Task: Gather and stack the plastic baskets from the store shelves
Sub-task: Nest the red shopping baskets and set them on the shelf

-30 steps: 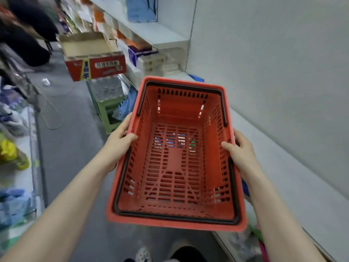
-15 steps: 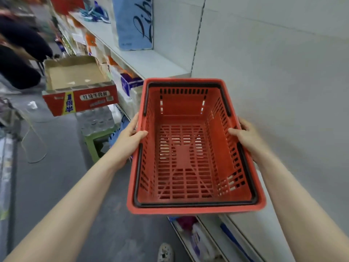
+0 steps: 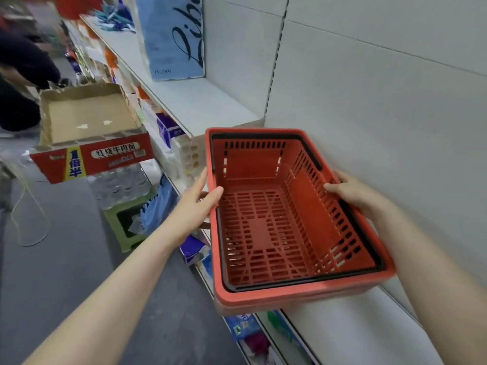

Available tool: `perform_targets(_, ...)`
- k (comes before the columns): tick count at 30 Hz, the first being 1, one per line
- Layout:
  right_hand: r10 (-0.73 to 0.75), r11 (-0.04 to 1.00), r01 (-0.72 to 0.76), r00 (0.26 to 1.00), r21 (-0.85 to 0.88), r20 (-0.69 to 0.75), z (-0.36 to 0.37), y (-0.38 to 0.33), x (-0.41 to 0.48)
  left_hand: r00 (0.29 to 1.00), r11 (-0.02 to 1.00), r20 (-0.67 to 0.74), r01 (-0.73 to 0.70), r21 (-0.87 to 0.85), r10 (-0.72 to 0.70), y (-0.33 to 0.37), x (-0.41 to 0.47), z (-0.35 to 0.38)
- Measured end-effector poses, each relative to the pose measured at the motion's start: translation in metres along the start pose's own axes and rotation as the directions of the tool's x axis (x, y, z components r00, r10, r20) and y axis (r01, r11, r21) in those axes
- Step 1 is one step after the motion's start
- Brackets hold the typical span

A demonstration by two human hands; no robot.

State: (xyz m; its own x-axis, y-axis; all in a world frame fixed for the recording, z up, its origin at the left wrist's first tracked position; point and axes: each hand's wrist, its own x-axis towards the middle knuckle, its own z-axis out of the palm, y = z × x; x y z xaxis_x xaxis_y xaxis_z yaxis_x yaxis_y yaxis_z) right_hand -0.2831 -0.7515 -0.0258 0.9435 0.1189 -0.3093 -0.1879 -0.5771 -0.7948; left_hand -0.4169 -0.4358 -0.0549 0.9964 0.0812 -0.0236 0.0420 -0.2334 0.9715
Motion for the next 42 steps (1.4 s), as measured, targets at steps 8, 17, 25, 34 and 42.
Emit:
perform_targets(8, -0.160, 0.719, -0.034, 0.964, -0.694, -0.213, 0.016, -0.025, -0.024, 0.984, 0.928, -0.048, -0.147, 0.342, 0.174, -0.013, 0.019, -0.015)
perform_targets(17, -0.371, 0.814, 0.205, 0.904, -0.544, -0.214, 0.171, -0.089, -0.143, 0.770, 0.533, 0.419, -0.636, 0.558, 0.481, -0.031, 0.095, -0.077)
perform_targets(25, -0.186, 0.710, -0.081, 0.937, -0.700, -0.297, 0.222, -0.090, -0.173, 0.568, 0.239, 0.609, -0.809, 0.538, 0.553, -0.026, 0.121, -0.091)
perform_targets(34, -0.128, 0.613, -0.367, 0.828, -0.700, -0.546, 0.187, -0.049, -0.172, 0.539, 0.125, 0.602, -0.797, 0.591, 0.590, -0.027, 0.127, -0.045)
perform_targets(42, -0.339, 0.470, -0.457, 0.697, -0.755, -0.633, 0.167, -0.001, -0.149, 0.562, 0.139, 0.577, -0.777, 0.614, 0.593, -0.027, 0.131, -0.015)
